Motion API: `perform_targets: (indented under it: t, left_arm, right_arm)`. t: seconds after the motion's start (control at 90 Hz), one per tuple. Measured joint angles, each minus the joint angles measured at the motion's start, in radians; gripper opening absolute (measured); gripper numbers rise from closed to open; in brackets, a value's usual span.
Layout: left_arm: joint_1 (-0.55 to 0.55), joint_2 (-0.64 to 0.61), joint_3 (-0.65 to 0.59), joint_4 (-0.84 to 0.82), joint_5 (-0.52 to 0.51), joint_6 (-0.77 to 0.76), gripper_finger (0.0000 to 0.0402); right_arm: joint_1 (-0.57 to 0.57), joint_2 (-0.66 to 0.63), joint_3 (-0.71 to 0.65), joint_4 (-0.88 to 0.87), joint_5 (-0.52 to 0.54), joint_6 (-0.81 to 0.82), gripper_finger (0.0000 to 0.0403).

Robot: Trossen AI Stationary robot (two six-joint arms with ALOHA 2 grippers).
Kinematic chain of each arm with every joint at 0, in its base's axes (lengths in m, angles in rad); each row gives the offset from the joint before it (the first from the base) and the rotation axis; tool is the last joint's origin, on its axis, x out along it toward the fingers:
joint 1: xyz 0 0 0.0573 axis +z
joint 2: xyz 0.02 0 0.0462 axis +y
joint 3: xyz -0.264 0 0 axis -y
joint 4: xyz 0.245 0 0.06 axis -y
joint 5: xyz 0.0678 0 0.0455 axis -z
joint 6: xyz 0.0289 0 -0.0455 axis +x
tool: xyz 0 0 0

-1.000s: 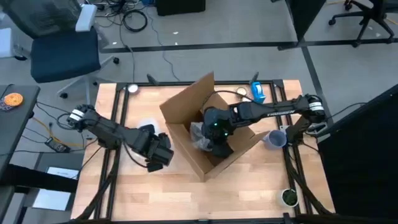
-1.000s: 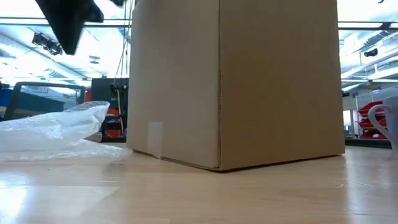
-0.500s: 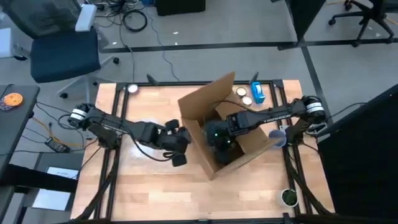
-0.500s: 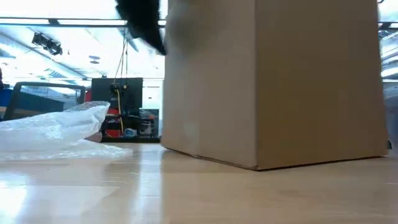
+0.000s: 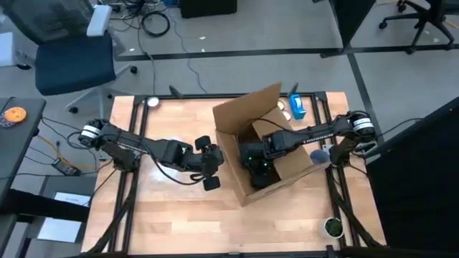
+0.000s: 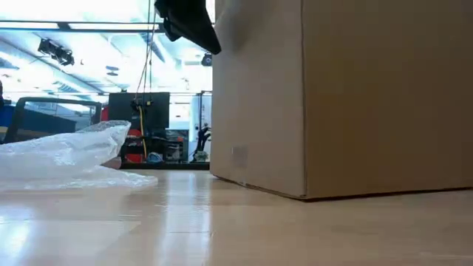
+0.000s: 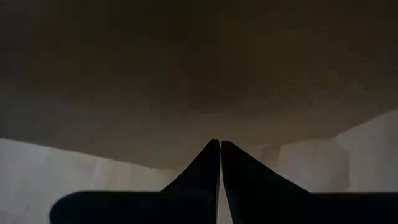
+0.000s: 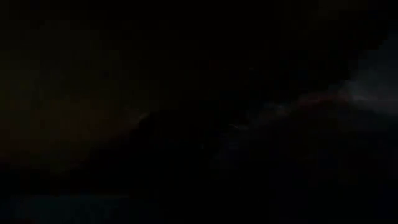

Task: Wrap mug
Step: Put the wrapped orange mug into the box, then adjust the box

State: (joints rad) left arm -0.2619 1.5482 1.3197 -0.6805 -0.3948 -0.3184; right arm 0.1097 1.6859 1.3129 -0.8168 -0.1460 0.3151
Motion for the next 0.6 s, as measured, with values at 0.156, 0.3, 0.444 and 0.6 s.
perform_targets:
  t: [0.156, 0.3, 0.444, 0.6]
  left_arm:
    - [-0.002, 0.000, 0.000, -0.007, 0.014, -0.005, 0.0000]
    - [-0.003, 0.000, 0.000, -0.021, 0.031, -0.007, 0.0000]
    - [-0.003, 0.000, 0.000, -0.065, 0.034, -0.034, 0.0000]
    - [-0.003, 0.000, 0.000, -0.116, 0.034, -0.074, 0.0000]
  right_arm:
    - [-0.010, 0.000, 0.083, -0.028, 0.030, -0.002, 0.0152]
    - [-0.010, 0.000, 0.206, -0.115, 0.106, -0.031, 0.0194]
    - [-0.004, 0.000, 0.377, -0.216, 0.171, -0.048, 0.0223]
    - [0.011, -0.001, 0.561, -0.271, 0.196, -0.078, 0.0238]
